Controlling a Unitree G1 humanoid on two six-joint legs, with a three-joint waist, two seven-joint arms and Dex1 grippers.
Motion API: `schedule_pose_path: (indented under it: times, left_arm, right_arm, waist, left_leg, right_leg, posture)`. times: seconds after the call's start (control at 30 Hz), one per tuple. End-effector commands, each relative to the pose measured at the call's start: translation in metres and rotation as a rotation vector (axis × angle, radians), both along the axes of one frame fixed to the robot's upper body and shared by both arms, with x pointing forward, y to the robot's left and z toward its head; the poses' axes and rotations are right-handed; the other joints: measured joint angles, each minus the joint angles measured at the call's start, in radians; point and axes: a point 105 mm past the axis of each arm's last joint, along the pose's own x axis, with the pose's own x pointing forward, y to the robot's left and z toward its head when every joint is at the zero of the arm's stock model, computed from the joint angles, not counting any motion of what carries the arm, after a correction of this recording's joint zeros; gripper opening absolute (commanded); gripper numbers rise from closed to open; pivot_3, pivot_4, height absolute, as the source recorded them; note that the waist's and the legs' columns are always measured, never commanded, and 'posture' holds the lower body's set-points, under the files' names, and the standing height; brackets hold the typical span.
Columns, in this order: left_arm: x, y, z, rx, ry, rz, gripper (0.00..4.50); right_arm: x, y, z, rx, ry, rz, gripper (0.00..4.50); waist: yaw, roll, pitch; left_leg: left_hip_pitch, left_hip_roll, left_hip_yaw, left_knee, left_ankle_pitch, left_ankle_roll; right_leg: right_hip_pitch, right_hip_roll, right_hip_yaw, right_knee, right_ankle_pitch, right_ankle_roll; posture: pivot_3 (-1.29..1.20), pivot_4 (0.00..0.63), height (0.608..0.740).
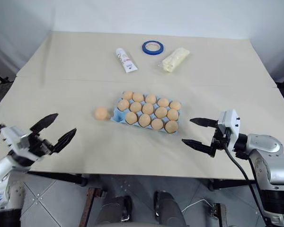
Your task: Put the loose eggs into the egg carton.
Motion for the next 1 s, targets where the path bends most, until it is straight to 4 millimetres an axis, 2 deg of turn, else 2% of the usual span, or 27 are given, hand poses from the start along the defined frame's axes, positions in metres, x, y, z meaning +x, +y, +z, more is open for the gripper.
schedule_pose_path:
  times: [0.03,0.3,0.4,0.73,0.87,1.0]
  left_arm:
    - [0.018,-0.011,-0.001,0.049,0.035,-0.008,4.50]
    - [0.070,-0.034,-0.014,0.098,0.137,0.010,4.50]
    - [0.081,-0.042,-0.012,0.082,0.143,-0.007,4.50]
    - [0.099,-0.046,-0.034,0.132,0.270,0.023,4.50]
    - [0.102,-0.050,-0.034,0.137,0.268,0.015,3.62]
    - [0.104,-0.049,-0.030,0.136,0.254,0.026,2.31]
  right_arm:
    - [-0.003,-0.001,0.015,0.005,-0.058,-0.001,4.49]
    - [-0.009,0.001,0.014,0.012,-0.069,-0.042,4.49]
    - [-0.011,0.003,0.013,0.018,-0.067,-0.058,4.49]
    - [-0.015,0.003,0.010,0.007,-0.063,-0.086,4.49]
    - [-0.013,0.003,0.011,0.006,-0.064,-0.089,4.50]
    - [-0.013,0.004,0.011,0.009,-0.065,-0.089,4.50]
  waist:
    - [0.002,0.000,0.000]
    - [0.004,0.000,0.000]
    - [0.001,0.000,0.000]
    - [0.003,0.000,0.000]
    - [0.003,0.000,0.000]
    - [0.003,0.000,0.000]
  left_leg:
    - [0.000,0.000,0.000,0.000,0.000,0.000]
    - [-0.001,0.000,0.000,0.000,0.000,0.000]
    - [-0.001,0.000,0.001,0.001,0.000,0.000]
    - [0.000,0.000,0.001,0.002,0.001,-0.001]
    - [0.000,0.000,0.001,0.003,0.001,0.000]
    - [0.000,0.000,0.001,0.003,0.001,0.000]
  right_leg:
    - [0.000,0.000,0.000,0.000,0.000,0.000]
    - [0.000,0.000,-0.001,0.000,0.001,0.001]
    - [0.000,0.000,0.000,0.000,0.001,0.002]
    - [0.000,0.001,0.000,0.003,0.001,0.002]
    - [0.000,0.000,0.000,0.003,0.001,0.003]
    - [0.000,0.000,0.000,0.003,0.001,0.003]
  posture:
    - [0.00,0.150,0.740]
    - [0.00,0.150,0.740]
    - [0.00,0.150,0.740]
    - [0.00,0.150,0.740]
    - [0.00,0.150,0.740]
    - [0.00,0.150,0.740]
